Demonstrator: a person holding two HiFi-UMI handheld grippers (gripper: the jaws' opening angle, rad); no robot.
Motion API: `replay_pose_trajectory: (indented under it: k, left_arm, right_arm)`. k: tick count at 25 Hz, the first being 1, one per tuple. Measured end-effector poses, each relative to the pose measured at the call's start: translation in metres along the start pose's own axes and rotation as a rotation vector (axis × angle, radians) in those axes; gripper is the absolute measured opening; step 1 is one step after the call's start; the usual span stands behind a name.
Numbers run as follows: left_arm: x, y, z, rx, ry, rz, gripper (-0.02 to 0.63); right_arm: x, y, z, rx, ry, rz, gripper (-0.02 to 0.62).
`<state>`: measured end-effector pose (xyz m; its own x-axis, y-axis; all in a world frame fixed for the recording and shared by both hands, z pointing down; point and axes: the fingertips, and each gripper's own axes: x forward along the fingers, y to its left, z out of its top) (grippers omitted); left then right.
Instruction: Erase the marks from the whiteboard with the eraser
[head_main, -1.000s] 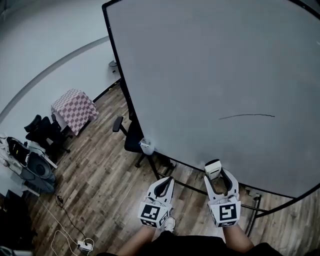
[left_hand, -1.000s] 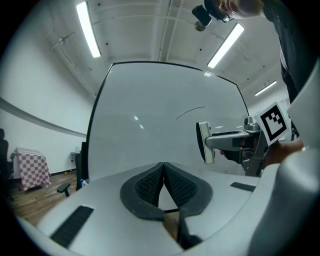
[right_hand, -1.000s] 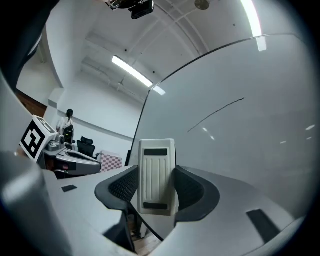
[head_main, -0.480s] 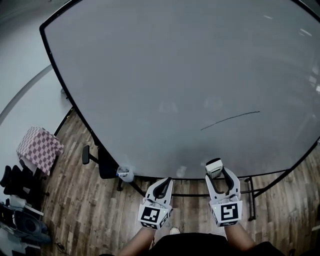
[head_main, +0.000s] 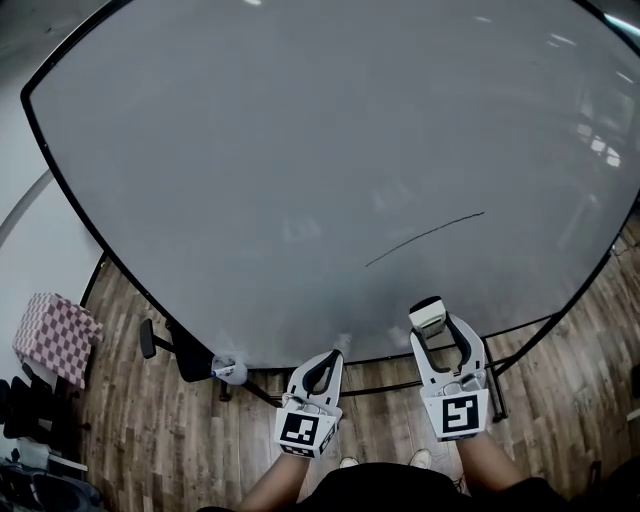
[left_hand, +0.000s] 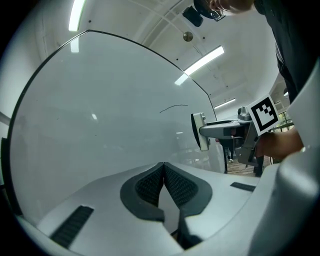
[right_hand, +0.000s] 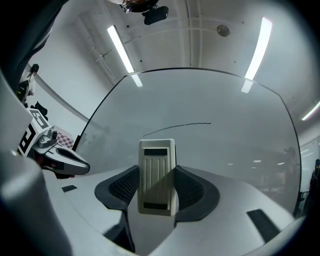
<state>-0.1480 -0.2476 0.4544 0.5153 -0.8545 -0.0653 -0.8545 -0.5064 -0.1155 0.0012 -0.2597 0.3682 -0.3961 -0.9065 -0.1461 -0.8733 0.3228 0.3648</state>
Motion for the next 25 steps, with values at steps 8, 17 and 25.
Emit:
replay_pose_trajectory:
  k: [8,17,25]
  left_arm:
    - [0.018,-0.016,0.01,0.036,-0.01,0.013,0.018]
    - [0.035,-0.026,0.032,0.05,-0.043,0.032,0.018]
    - [0.048,-0.021,0.056,0.067,-0.074,0.049,0.018]
  right_arm:
    - [0.003,-0.062,0.037,-0.083,-0.09,-0.087,0.247]
    - [0.012,-0.136,0.087,-0.162,-0.143,-0.188,0.247]
    - [0.037,-0.182,0.121,-0.217,-0.18,-0.244,0.247]
